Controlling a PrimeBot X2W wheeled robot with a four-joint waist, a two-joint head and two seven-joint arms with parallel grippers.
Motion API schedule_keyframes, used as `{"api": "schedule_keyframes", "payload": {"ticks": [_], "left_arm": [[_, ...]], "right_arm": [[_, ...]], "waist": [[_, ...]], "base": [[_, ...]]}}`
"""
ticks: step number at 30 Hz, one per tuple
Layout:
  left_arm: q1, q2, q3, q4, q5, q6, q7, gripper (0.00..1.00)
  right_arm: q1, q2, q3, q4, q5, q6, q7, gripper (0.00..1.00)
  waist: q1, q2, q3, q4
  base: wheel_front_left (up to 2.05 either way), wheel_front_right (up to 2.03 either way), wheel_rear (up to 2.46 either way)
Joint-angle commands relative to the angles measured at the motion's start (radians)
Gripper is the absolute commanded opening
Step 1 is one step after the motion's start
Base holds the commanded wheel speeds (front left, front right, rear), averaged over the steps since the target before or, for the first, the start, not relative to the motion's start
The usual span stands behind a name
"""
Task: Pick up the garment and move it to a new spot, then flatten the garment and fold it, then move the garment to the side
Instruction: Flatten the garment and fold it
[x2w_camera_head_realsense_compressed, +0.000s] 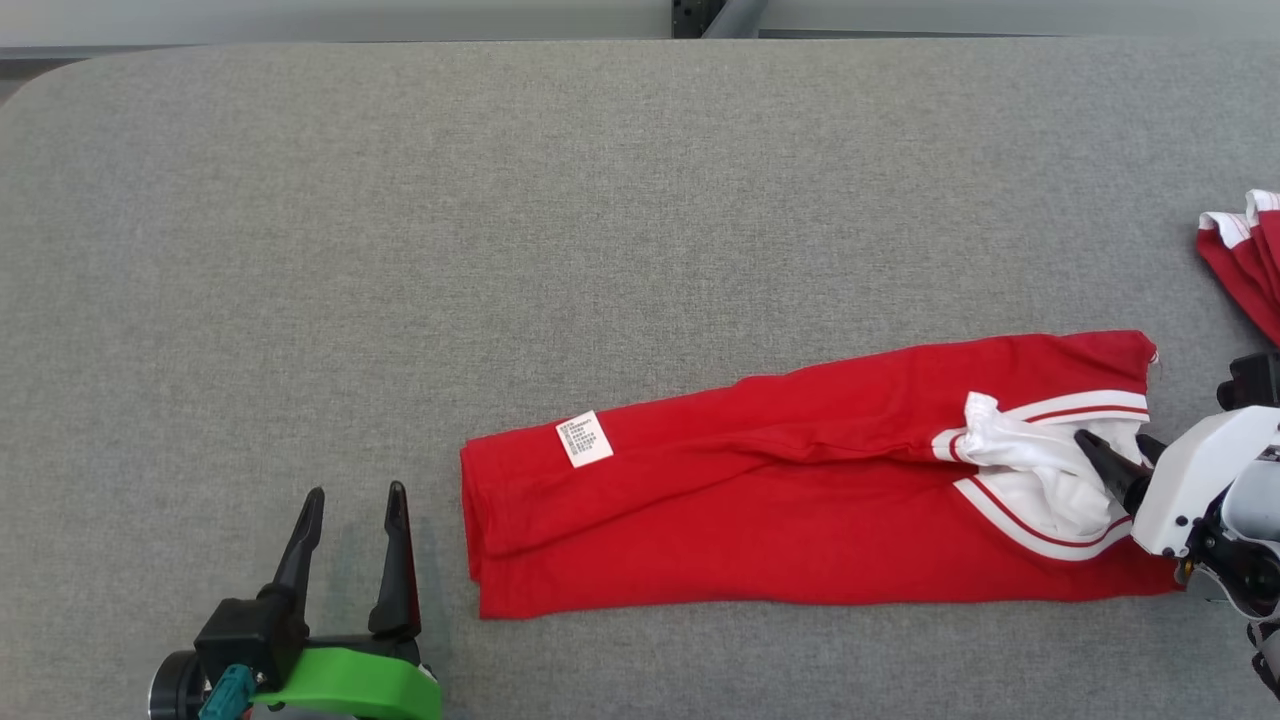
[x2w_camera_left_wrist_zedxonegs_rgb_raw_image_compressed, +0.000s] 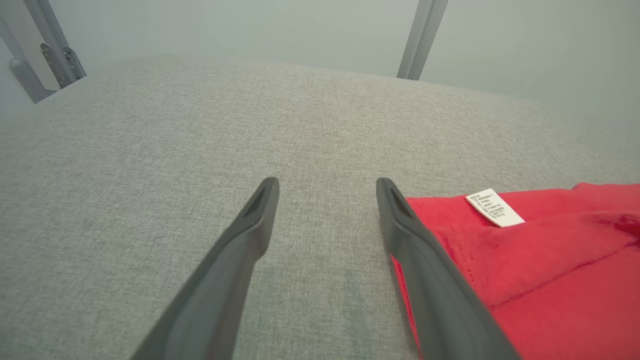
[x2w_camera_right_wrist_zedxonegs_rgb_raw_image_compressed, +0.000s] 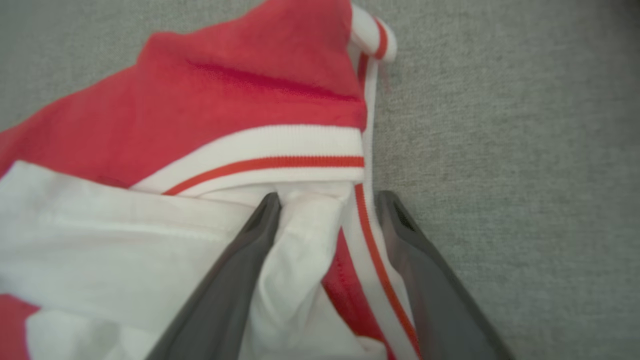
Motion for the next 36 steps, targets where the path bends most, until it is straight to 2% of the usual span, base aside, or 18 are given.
{"api": "schedule_keyframes", "payload": {"ticks": [1, 3, 7, 9, 10, 13, 19, 21, 24, 28, 32, 36], "left_arm": [[0.003, -0.006, 0.004, 0.002, 0.009, -0.008, -0.003, 1.00], [-0.005, -0.008, 0.010, 0.006, 0.016, -0.015, -0.003, 1.00], [-0.013, -0.010, 0.018, 0.015, 0.025, -0.028, -0.003, 1.00], [-0.012, -0.011, 0.025, 0.019, 0.032, -0.036, -0.003, 1.00], [-0.006, -0.012, 0.029, 0.024, 0.036, -0.043, -0.003, 1.00], [0.011, -0.014, 0.029, 0.032, 0.038, -0.056, -0.003, 1.00], [0.047, -0.015, 0.019, 0.050, 0.025, -0.070, -0.003, 1.00], [0.061, -0.015, 0.012, 0.053, 0.014, -0.073, -0.003, 1.00], [0.090, -0.015, -0.002, 0.057, -0.001, -0.069, -0.003, 1.00], [0.104, -0.015, -0.019, 0.051, -0.015, -0.059, -0.003, 1.00], [0.092, -0.015, -0.041, 0.052, -0.019, -0.056, -0.003, 1.00], [0.056, -0.015, -0.059, 0.059, -0.016, -0.056, -0.003, 1.00]], "right_arm": [[0.057, 0.047, 0.046, 0.032, 0.031, -0.002, 0.036, 0.00], [0.048, 0.073, 0.053, 0.010, 0.084, 0.002, 0.030, 0.00], [0.037, 0.053, 0.044, -0.016, 0.142, 0.002, 0.012, 0.00], [0.029, 0.027, 0.026, -0.026, 0.170, 0.001, -0.006, 0.00], [0.029, -0.011, 0.003, -0.021, 0.188, -0.002, -0.020, 0.00], [0.041, -0.066, -0.047, -0.004, 0.218, -0.003, -0.036, 0.00], [0.087, -0.172, -0.158, 0.016, 0.245, -0.002, -0.046, 0.00], [0.106, -0.197, -0.175, -0.012, 0.238, -0.002, -0.037, 0.00], [0.142, -0.196, -0.169, -0.108, 0.232, -0.002, -0.017, 0.00], [0.185, -0.143, -0.131, -0.276, 0.191, -0.002, 0.019, 0.00], [0.169, -0.001, -0.054, -0.408, 0.093, -0.002, 0.075, 0.00], [0.121, 0.174, 0.038, -0.432, -0.030, -0.002, 0.127, 0.00]], "waist": [[0.0001, 0.0000, 0.003, 0.001], [0.0001, 0.0000, 0.004, 0.003], [0.0001, 0.0000, -0.004, 0.006], [0.0001, 0.0000, -0.015, 0.007], [0.0001, 0.0000, -0.034, 0.009], [0.0001, 0.0000, -0.068, 0.015], [0.0001, 0.0000, -0.146, 0.028], [0.0001, 0.0000, -0.172, 0.029], [0.0001, 0.0000, -0.207, 0.026], [0.0001, 0.0000, -0.214, 0.012], [0.0001, 0.0000, -0.190, -0.010], [0.0001, 0.0000, -0.153, -0.022]], "base": [[0.00, 0.00, 0.00], [0.00, 0.00, 0.00], [0.00, 0.00, 0.00], [0.00, 0.00, 0.00], [0.00, 0.00, 0.00], [0.00, 0.00, 0.00], [0.00, 0.00, 0.00], [0.00, 0.00, 0.00], [0.00, 0.00, 0.00], [0.00, 0.00, 0.00], [0.00, 0.00, 0.00], [0.00, 0.00, 0.00]]}}
